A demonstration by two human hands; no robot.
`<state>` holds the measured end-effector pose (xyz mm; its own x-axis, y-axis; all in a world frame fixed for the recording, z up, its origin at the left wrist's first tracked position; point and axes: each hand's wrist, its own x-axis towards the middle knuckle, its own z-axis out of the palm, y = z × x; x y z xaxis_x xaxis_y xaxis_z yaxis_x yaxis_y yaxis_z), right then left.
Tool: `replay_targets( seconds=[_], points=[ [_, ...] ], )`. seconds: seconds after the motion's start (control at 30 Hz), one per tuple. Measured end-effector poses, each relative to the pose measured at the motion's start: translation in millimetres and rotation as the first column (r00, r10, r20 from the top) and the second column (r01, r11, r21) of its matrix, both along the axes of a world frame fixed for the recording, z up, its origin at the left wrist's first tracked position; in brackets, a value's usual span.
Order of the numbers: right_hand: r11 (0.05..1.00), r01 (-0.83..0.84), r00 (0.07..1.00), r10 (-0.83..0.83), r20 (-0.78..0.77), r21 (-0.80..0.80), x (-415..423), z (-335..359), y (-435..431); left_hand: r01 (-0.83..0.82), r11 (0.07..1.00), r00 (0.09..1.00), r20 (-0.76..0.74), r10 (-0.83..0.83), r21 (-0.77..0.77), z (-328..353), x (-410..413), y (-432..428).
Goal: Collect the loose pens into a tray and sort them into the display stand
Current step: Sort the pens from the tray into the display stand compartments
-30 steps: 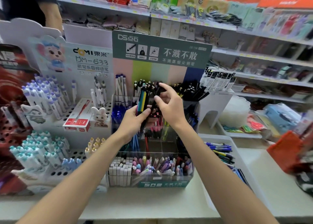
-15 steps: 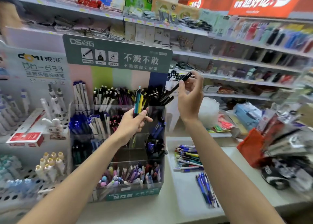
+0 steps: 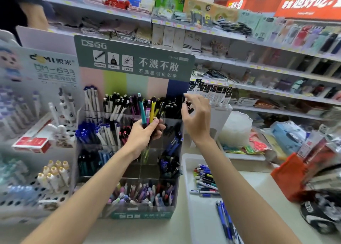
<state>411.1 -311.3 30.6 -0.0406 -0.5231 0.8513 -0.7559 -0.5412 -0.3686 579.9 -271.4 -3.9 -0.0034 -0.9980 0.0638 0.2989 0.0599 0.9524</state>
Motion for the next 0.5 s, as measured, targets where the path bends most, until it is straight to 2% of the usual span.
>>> replay_targets(
  seconds=[0.1,0.17,0.27,0.37,0.5],
  points=[
    [0.966,-0.221,0.975,0.219,0.034,0.136,19.4,4.8,12.4,0.014,0.999,0.999,0.041,-0.013,-0.031,3.6,-4.7,1.4],
    [0.940,-0.271,0.962,0.271,0.028,0.205,28.7,2.6,17.1,0.044,0.997,0.995,0.094,-0.038,-0.060,5.7,-6.4,2.1],
    [0.938,-0.275,0.961,0.270,0.054,0.209,27.6,5.9,19.3,0.088,0.991,0.987,0.139,-0.074,-0.098,8.1,-7.5,3.2],
    [0.932,-0.285,0.954,0.252,0.163,0.224,21.0,14.7,22.9,0.086,0.994,0.992,0.101,-0.079,-0.071,8.5,-8.9,1.6],
    [0.989,-0.144,0.904,0.113,0.411,0.044,-1.1,33.7,20.6,0.053,0.998,0.986,0.158,-0.047,-0.034,2.2,-6.6,-2.2]
  ],
)
